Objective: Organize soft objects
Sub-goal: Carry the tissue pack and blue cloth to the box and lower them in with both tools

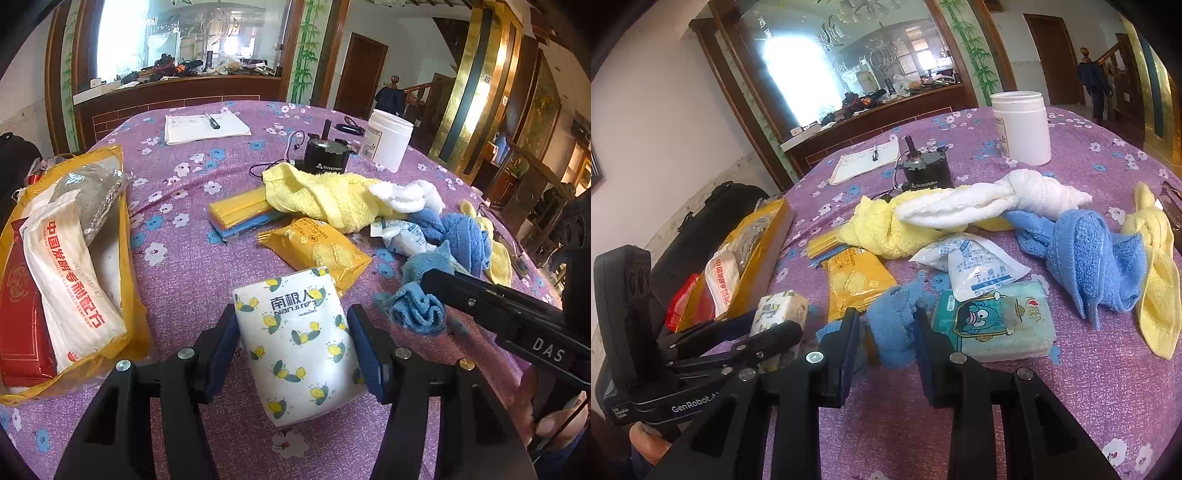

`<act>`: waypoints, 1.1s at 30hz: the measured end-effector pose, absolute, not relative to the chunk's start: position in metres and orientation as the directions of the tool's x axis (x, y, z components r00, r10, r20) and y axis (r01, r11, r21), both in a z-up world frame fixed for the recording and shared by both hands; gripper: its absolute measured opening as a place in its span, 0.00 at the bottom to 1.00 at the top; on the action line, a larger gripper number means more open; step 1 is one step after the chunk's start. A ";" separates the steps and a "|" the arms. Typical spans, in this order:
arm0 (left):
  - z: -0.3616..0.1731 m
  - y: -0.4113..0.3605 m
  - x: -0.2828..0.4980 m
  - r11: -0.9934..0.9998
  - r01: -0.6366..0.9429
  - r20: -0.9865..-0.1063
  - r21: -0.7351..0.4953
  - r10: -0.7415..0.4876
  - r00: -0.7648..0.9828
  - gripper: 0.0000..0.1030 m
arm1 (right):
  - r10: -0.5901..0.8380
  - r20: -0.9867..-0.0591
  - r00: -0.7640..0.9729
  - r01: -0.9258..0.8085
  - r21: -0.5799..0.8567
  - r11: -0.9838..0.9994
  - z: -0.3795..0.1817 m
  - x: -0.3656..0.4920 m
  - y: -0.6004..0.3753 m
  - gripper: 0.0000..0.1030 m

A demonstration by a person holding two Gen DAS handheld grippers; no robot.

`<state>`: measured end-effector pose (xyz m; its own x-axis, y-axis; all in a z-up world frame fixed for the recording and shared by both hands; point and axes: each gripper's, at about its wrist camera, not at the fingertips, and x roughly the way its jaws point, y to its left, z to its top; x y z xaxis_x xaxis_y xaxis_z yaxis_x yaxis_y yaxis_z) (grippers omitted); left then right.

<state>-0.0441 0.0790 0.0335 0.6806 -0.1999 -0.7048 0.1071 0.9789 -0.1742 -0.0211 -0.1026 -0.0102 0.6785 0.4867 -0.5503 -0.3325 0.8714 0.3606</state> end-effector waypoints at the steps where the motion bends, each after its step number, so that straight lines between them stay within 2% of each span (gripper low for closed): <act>1: 0.034 0.080 -0.044 0.977 0.107 -0.702 -0.182 -0.205 0.682 0.57 | 0.480 -0.555 0.680 -0.332 0.350 0.876 -0.009 -0.021 -0.101 0.31; 14: 0.075 0.130 -0.064 0.961 0.082 -0.613 -0.265 -0.233 0.755 0.57 | 0.520 -0.538 0.664 -0.404 0.327 0.854 0.034 -0.017 -0.068 0.31; 19: 0.090 0.173 -0.069 0.961 0.007 -0.590 -0.277 -0.176 0.788 0.57 | 0.568 -0.535 0.626 -0.485 0.303 0.820 0.052 -0.015 -0.029 0.31; 29: 0.108 0.287 -0.038 0.957 -0.212 -0.654 -0.198 0.032 0.756 0.57 | 0.658 -0.575 0.486 -0.643 0.274 0.715 0.064 0.005 0.081 0.31; 33: 0.106 0.321 -0.005 0.947 -0.247 -0.703 -0.206 0.032 0.710 0.57 | 0.671 -0.600 0.436 -0.680 0.270 0.682 0.062 0.014 0.118 0.31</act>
